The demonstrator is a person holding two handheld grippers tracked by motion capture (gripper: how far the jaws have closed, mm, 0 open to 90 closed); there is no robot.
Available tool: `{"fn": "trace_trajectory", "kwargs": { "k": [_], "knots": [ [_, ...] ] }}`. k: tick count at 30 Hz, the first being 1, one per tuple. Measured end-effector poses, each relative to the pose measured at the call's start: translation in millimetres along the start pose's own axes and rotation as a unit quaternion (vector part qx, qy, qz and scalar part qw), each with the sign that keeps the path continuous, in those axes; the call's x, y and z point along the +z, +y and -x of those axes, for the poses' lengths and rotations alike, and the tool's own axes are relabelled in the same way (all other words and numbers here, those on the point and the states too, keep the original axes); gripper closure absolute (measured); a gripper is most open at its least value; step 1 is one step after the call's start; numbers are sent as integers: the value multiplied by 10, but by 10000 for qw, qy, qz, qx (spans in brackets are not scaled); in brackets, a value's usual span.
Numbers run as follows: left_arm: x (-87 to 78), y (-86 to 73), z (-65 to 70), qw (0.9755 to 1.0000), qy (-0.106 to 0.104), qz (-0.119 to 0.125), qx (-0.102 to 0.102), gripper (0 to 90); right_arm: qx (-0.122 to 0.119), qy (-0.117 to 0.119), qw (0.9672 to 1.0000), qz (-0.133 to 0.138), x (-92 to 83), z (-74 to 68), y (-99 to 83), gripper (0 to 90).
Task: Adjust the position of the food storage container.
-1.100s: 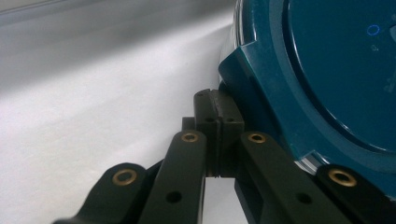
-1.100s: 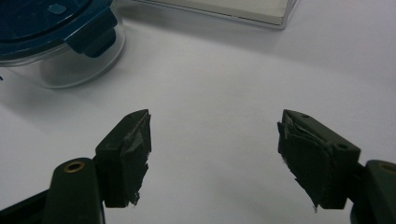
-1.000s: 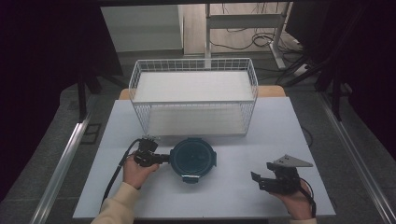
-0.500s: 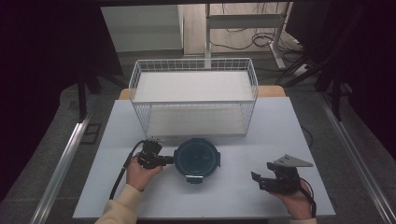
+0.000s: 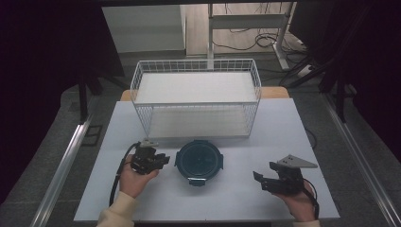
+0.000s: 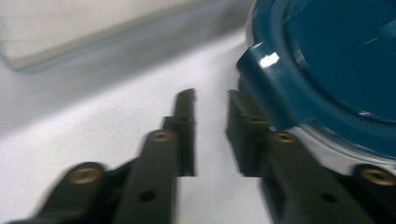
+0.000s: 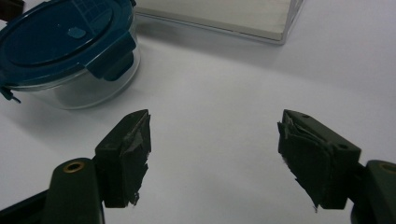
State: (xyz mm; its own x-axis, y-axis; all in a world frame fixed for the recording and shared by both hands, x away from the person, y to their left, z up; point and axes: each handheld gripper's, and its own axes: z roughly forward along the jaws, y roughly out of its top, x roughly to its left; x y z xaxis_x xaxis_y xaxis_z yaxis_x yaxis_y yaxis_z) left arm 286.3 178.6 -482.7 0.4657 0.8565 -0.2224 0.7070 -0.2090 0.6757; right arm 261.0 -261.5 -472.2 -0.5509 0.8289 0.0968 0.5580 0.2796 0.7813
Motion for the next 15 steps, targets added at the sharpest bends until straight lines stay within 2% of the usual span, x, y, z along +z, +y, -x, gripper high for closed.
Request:
{"fn": "trace_trajectory", "kwargs": {
  "k": [3,6,9,15],
  "knots": [
    [-145,-31,-32,9990,1,378,-239,487,6,16,10000,-3,25,22,15,249],
    [-245,-80,-75,9972,-18,638,-386,394,62,1,10000,2,39,31,18,243],
    [-291,-113,-109,9975,-81,600,-378,336,60,31,10000,37,33,7,25,241],
    [-374,-196,-155,9970,-184,642,-398,302,-58,75,9999,111,27,-48,39,237]
  ]
}}
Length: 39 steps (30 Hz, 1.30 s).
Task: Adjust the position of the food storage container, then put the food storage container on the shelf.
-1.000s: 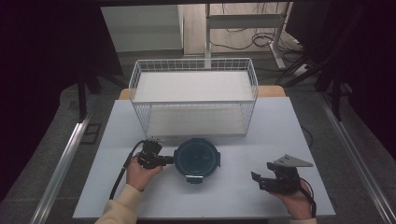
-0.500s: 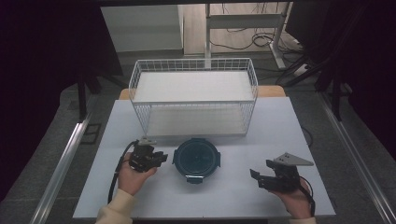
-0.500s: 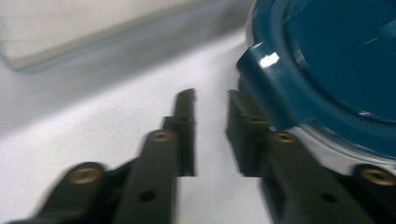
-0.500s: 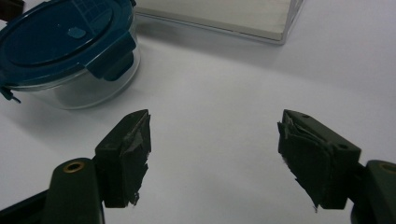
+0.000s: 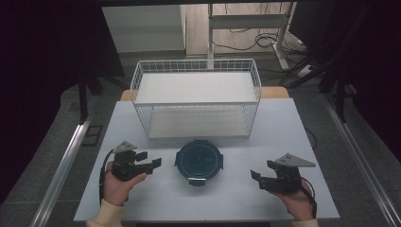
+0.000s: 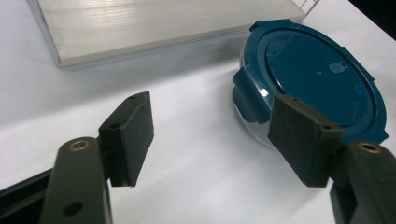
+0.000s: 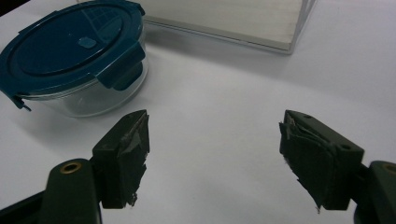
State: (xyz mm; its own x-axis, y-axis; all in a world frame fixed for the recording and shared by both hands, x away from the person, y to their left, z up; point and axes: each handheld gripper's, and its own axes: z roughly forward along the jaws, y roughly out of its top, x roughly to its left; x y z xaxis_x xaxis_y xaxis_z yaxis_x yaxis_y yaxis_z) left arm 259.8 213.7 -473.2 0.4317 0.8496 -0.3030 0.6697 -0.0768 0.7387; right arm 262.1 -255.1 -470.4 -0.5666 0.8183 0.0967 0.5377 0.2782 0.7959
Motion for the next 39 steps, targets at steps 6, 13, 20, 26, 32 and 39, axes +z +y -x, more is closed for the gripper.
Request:
{"fn": "trace_trajectory", "kwargs": {
  "k": [6,13,20,26,32,39],
  "knots": [
    [-22,-1,45,10000,7,21,-37,267,-48,38,10000,-5,5,-29,-17,227],
    [-72,9,104,9999,-59,73,-47,223,181,63,9998,87,-24,-50,3,218],
    [-38,40,138,9999,-152,4,-41,194,330,369,9988,-9,1,-96,57,220],
    [-11,160,149,9998,-188,4,-60,180,431,460,9979,-117,91,-124,171,186],
    [88,296,144,9989,-417,-94,-170,170,570,600,9964,-165,260,-189,373,151],
    [207,304,140,9969,-698,-176,-306,165,691,836,9938,-233,466,-320,555,140]
  ]
}}
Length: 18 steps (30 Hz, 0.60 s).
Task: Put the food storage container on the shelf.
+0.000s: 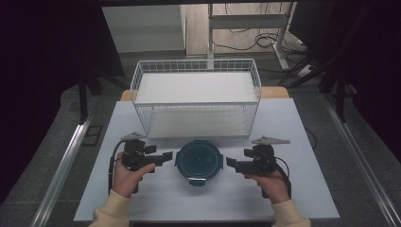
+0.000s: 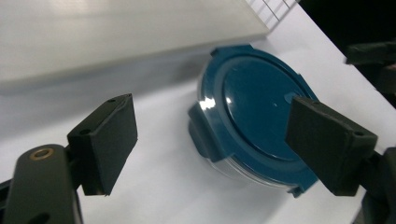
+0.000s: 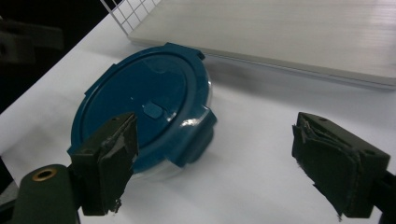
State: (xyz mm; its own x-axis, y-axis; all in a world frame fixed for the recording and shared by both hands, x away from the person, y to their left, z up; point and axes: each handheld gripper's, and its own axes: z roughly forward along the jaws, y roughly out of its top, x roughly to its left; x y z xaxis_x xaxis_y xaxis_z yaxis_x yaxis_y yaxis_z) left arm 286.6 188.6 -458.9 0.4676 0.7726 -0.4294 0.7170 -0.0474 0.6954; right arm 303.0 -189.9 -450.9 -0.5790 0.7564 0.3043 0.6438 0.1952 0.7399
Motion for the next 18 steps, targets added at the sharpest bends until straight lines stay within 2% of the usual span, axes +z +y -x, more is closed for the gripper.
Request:
{"fn": "trace_trajectory", "kwargs": {
  "k": [5,7,11,13,18],
  "knots": [
    [90,-11,-6,9999,-28,-112,27,160,28,63,9999,-145,139,-16,-2,134],
    [118,-5,-11,9998,-108,-162,18,154,77,100,9998,-173,164,-17,0,134],
    [169,4,-40,9995,-169,-265,-104,122,244,192,9995,-110,161,-16,3,134],
    [181,4,-51,9993,-212,-264,-136,118,246,181,9995,-108,158,-25,-1,130],
    [270,1,-108,9979,-446,-325,-342,118,392,184,9989,-182,220,-24,-7,114]
  ]
}}
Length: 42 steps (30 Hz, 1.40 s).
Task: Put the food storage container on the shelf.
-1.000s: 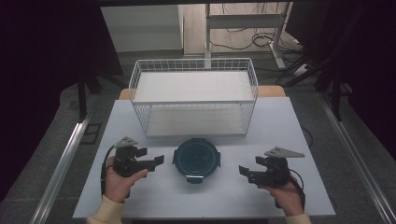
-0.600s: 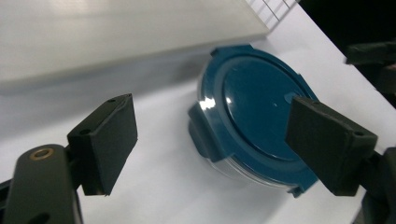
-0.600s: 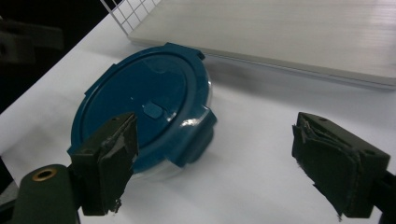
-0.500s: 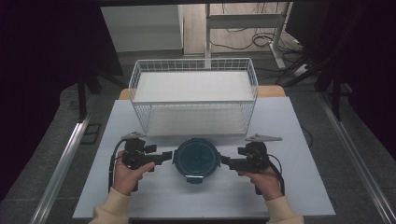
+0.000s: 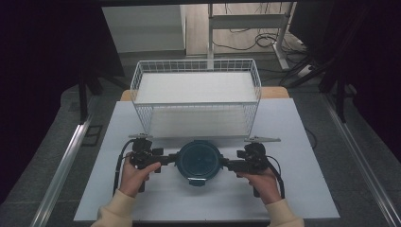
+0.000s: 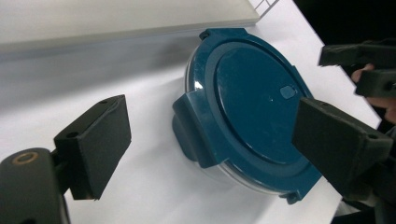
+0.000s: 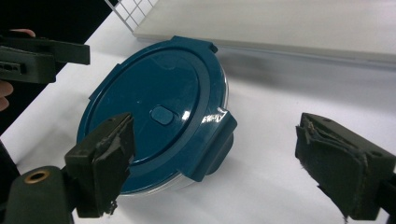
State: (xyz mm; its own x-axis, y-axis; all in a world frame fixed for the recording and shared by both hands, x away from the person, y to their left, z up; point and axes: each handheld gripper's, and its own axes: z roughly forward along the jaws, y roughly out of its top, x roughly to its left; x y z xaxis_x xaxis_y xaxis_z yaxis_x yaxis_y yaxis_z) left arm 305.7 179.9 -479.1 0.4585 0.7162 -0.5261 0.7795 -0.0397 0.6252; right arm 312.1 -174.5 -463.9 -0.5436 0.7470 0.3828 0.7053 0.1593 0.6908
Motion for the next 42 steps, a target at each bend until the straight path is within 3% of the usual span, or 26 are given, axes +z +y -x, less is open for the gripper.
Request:
{"fn": "trace_trajectory", "kwargs": {
  "k": [7,14,18,21,23,27,29,30,32,34,38,42],
  "knots": [
    [207,-11,-18,9996,-102,-267,-66,120,254,123,9995,-156,148,14,-14,106],
    [294,-26,-40,9987,-234,-415,-174,114,565,271,9975,-340,355,0,-38,92],
    [367,-60,-103,9963,-550,-485,-453,112,819,391,9946,-498,493,2,-67,87],
    [403,-75,-126,9959,-527,-561,-485,117,921,465,9928,-603,551,5,-97,86],
    [428,-85,-127,9946,-649,-584,-554,130,1023,533,9913,-637,568,12,-107,86],
    [473,-106,-104,9936,-679,-648,-628,156,1165,646,9889,-662,579,21,-125,109],
    [486,-107,-83,9925,-762,-680,-674,213,1268,748,9867,-689,585,18,-139,148],
    [486,-108,-75,9928,-733,-674,-672,205,1314,848,9853,-691,588,11,-149,162],
    [481,-106,-71,9925,-715,-681,-715,208,1310,777,9861,-660,584,-11,-151,174],
    [464,-101,-70,9922,-726,-675,-759,228,1395,798,9847,-670,568,8,-148,206],
    [405,-102,-34,9932,-692,-648,-675,281,1597,906,9812,-589,523,56,-158,259],
    [354,-115,4,9939,-657,-606,-650,314,1594,914,9815,-532,481,49,-166,288]
  ]
}}
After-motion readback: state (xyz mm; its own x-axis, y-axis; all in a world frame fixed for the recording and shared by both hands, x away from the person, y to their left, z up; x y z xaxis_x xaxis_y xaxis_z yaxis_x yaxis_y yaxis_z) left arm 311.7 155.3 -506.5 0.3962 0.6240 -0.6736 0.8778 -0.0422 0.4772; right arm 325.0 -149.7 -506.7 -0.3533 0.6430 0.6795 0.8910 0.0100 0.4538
